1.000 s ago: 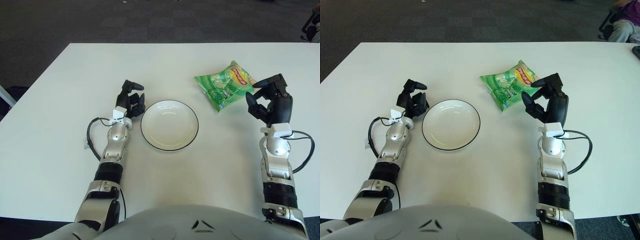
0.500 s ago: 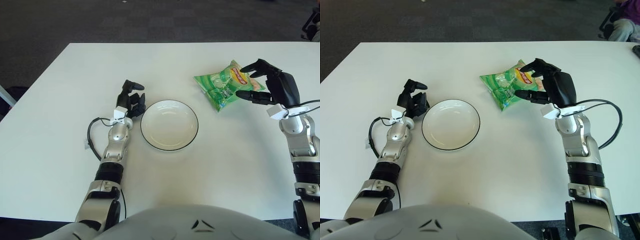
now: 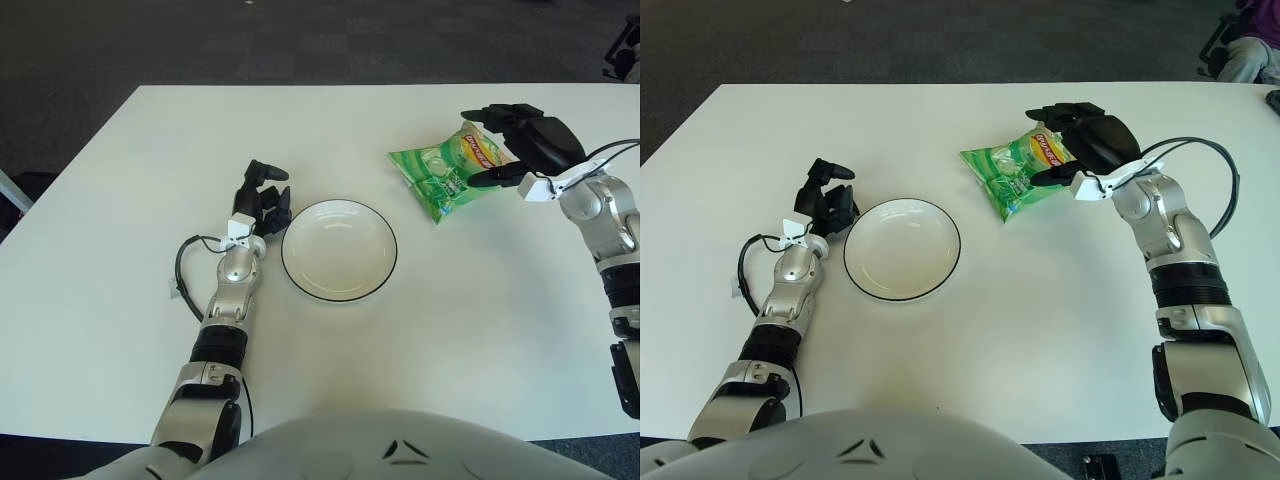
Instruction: Put the snack into the plate.
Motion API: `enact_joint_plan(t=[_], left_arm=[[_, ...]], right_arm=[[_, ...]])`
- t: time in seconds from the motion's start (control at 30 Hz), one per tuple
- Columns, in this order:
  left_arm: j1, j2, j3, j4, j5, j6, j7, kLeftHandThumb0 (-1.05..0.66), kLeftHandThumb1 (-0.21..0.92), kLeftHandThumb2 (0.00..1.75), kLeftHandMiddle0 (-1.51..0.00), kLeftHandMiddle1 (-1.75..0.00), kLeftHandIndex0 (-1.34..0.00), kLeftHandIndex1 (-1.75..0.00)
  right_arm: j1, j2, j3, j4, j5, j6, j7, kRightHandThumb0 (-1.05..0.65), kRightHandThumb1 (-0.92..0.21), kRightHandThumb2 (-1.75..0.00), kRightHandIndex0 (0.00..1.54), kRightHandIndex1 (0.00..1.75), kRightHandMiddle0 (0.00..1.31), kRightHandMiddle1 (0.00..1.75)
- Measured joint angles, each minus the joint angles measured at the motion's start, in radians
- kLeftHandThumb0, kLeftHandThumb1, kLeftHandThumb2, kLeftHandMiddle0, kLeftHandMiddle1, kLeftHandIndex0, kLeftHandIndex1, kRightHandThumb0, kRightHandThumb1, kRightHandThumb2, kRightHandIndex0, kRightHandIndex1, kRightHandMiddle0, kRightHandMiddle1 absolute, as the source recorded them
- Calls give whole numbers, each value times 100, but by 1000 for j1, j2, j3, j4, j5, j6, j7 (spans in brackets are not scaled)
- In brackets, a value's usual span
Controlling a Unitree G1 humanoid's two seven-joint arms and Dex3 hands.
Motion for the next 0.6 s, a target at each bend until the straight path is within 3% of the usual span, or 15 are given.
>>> enact_joint_plan(t=[0.27, 0.6], left_arm=[[3, -1, -2, -7, 2, 4, 2, -38, 71, 80, -94, -175, -33, -175], [10, -2, -5, -19, 3, 6, 4, -38, 71, 81, -94, -175, -33, -175]], right_arm=[[-116, -17, 49, 28, 66, 25, 203, -92, -92, -14, 0, 0, 5, 3], [-210, -16, 89, 83, 111, 44, 329, -92, -92, -13, 0, 0, 5, 2]])
